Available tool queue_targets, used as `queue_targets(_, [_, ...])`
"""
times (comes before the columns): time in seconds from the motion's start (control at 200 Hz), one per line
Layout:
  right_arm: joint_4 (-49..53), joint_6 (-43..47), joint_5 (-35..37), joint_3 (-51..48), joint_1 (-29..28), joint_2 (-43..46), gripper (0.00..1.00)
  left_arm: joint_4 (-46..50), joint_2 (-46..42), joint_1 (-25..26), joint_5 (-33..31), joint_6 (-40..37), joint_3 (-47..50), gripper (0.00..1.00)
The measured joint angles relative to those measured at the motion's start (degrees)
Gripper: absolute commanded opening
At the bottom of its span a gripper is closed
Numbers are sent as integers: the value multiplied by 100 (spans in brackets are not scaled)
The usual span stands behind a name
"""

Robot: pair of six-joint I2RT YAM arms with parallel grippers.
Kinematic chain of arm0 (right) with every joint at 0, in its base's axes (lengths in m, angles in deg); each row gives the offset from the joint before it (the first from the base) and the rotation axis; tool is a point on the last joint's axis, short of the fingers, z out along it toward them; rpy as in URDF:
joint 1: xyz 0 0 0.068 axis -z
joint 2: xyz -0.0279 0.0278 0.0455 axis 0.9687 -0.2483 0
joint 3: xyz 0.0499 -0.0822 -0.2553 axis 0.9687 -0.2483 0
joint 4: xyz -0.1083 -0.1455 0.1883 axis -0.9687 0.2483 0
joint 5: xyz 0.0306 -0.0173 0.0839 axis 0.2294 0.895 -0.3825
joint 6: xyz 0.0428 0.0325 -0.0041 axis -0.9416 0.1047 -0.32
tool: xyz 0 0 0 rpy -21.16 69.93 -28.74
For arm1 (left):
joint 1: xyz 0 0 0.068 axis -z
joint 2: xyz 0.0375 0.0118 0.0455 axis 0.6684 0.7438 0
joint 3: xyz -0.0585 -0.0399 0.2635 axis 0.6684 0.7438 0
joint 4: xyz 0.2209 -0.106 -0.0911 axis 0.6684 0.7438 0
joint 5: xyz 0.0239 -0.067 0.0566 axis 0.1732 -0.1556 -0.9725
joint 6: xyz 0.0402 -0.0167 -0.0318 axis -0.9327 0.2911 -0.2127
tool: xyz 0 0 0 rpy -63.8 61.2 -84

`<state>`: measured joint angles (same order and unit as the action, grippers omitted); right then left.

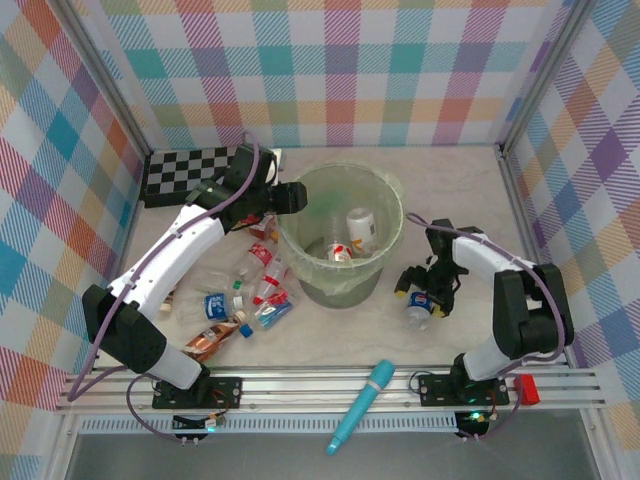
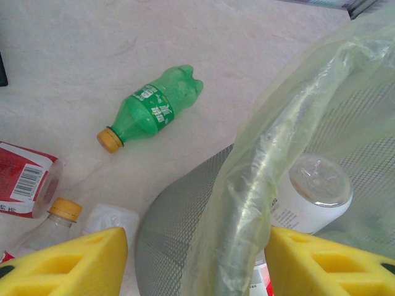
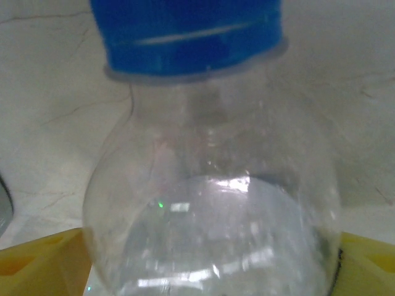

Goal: Put the plastic bottles in the bin

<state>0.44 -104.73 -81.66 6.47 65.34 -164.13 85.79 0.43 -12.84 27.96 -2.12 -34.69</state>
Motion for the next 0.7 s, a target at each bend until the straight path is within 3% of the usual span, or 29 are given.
queue_targets(0.33, [-245, 17, -13, -37, 0, -205, 90, -2, 7, 2, 0, 2, -2, 61])
queue_targets(0.7, [-247, 39, -15, -44, 0, -116, 80, -4, 7, 0, 0, 2, -2, 61])
